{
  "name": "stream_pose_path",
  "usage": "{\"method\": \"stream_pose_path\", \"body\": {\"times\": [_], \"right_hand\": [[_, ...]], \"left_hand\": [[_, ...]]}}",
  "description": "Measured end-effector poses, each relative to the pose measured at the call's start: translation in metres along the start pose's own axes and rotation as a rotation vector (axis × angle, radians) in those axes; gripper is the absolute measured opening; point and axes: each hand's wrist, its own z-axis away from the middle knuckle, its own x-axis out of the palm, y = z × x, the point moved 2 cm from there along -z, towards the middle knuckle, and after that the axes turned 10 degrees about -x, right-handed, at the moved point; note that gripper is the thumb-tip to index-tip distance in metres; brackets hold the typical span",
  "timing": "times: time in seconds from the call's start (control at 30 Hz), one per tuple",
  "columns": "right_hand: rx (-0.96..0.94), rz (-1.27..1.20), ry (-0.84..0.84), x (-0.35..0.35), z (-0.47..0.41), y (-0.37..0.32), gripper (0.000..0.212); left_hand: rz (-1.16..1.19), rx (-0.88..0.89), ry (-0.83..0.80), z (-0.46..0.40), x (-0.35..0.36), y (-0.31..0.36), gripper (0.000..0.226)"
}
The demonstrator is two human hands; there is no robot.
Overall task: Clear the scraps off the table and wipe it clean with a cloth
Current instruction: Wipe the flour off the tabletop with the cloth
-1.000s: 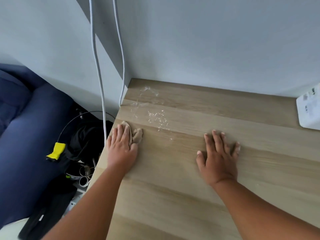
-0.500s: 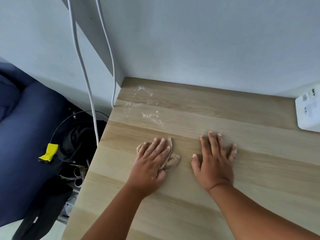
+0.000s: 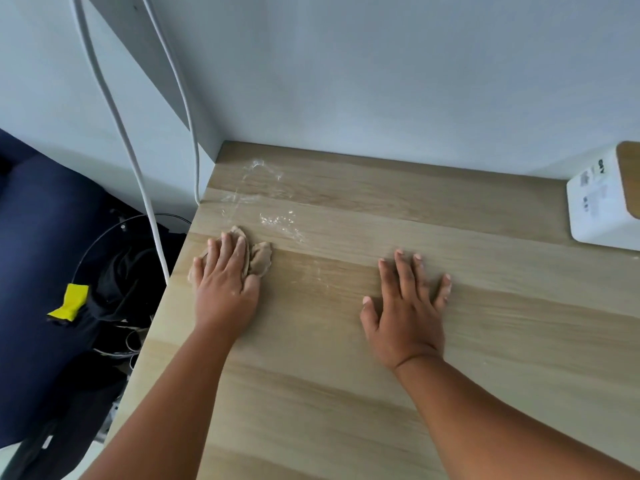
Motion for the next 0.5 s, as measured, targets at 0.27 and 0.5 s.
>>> {"method": "stream_pose_path", "body": {"times": [0.27,0.5], "right_hand": [[0.003,-0.003,0.000,-0.002,-0.001,-0.001,0.066],[0.007,-0.023,-0.023,-0.003,-0.002,0.000,0.065]], "left_hand": [[-0.103,0.411,-0.093,0.028,0.025,0.078,0.075],[-0.052,0.645,-0.127,0.085,0.025,0.033,0.070]]}}
